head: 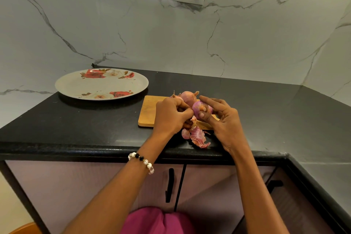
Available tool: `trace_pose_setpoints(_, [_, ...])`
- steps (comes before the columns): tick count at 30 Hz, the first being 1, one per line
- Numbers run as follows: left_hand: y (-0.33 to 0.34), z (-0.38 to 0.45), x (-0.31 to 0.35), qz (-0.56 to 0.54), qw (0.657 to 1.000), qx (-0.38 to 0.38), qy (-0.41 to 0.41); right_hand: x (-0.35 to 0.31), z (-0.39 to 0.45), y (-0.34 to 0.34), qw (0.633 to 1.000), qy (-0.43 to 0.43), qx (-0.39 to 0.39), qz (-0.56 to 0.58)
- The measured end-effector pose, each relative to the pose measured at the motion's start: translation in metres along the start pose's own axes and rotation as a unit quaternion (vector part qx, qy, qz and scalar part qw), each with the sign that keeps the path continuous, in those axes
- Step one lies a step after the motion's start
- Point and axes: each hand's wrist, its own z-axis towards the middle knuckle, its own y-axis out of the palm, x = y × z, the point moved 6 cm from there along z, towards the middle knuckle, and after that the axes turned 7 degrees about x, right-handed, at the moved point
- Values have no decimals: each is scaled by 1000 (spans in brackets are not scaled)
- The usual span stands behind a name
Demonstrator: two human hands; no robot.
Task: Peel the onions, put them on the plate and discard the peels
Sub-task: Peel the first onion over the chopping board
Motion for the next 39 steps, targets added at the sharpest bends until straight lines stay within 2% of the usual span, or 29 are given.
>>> trace_pose_setpoints(10, [-1, 4, 3, 70, 996, 17, 59, -3, -1, -1, 999, 2, -3, 33])
trace_pose_setpoints(18, [-1, 5, -2, 23, 999, 16, 18, -8, -5, 2, 985, 60, -13, 162])
trace_pose_setpoints(26, [-3, 7, -9, 22, 998, 54, -17, -8, -4, -2, 977, 88, 35, 192])
trace_pose_setpoints(31, [-1, 6, -10, 26, 999, 36, -25, -3, -4, -5, 964, 130, 60, 224])
trace_pose_setpoints(35, [0, 6, -8, 5, 1000, 15, 4, -2, -4, -4, 965, 138, 58, 214])
trace_pose_setpoints(39, [5, 2, 10, -23, 993, -30, 112, -3, -5, -1, 964, 153, 48, 214])
